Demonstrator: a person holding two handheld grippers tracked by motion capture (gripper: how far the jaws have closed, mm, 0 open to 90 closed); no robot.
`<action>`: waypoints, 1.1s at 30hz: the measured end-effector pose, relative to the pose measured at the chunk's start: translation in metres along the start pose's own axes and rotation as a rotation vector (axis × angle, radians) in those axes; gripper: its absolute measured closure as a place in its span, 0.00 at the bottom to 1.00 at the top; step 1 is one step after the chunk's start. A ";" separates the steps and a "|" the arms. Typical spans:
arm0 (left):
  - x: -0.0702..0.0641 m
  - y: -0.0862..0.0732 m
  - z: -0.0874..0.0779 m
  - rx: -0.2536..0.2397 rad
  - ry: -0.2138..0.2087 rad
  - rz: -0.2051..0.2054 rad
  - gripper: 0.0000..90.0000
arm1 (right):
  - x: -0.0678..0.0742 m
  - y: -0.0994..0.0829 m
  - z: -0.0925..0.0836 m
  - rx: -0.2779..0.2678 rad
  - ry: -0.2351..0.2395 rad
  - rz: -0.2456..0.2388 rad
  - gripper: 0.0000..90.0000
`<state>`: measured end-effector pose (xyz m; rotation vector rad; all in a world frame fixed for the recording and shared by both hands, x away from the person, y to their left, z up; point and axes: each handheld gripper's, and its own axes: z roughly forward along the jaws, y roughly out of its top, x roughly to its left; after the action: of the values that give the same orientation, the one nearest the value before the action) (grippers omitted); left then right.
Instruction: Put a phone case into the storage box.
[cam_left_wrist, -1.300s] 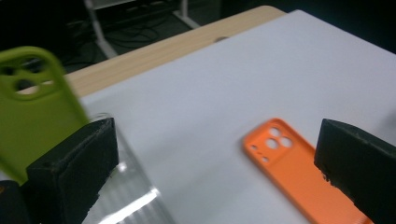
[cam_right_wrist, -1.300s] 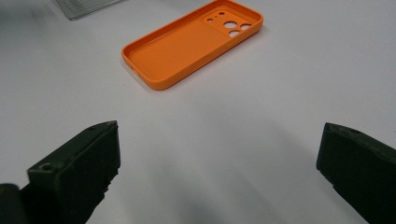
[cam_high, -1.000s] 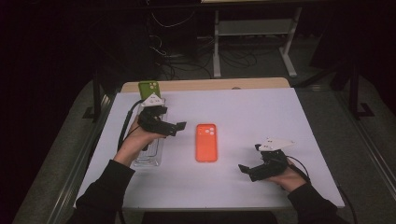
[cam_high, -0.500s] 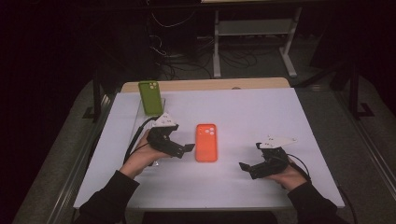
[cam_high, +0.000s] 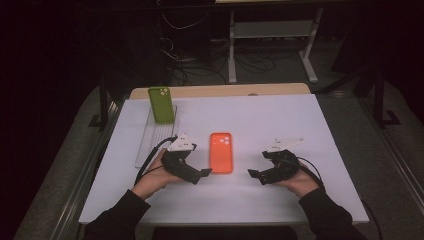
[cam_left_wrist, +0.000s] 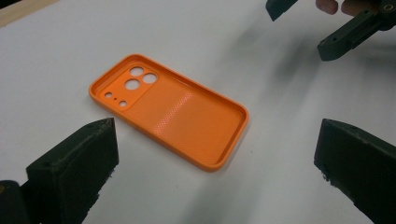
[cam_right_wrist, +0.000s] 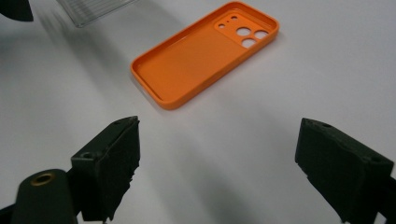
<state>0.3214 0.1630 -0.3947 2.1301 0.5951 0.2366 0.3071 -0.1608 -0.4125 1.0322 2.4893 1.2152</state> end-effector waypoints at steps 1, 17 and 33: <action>0.001 0.000 0.000 -0.003 -0.002 0.002 0.00 | 0.000 0.003 0.003 0.008 0.009 0.002 0.15; 0.007 -0.004 -0.001 -0.033 -0.010 0.010 0.00 | 0.009 0.047 0.040 0.040 0.056 0.011 0.51; 0.005 -0.003 -0.001 -0.037 -0.022 0.004 0.00 | 0.028 0.052 0.081 0.178 0.068 -0.027 0.97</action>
<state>0.3246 0.1682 -0.3969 2.0956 0.5697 0.2244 0.3483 -0.0695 -0.4224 1.0087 2.6957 1.0538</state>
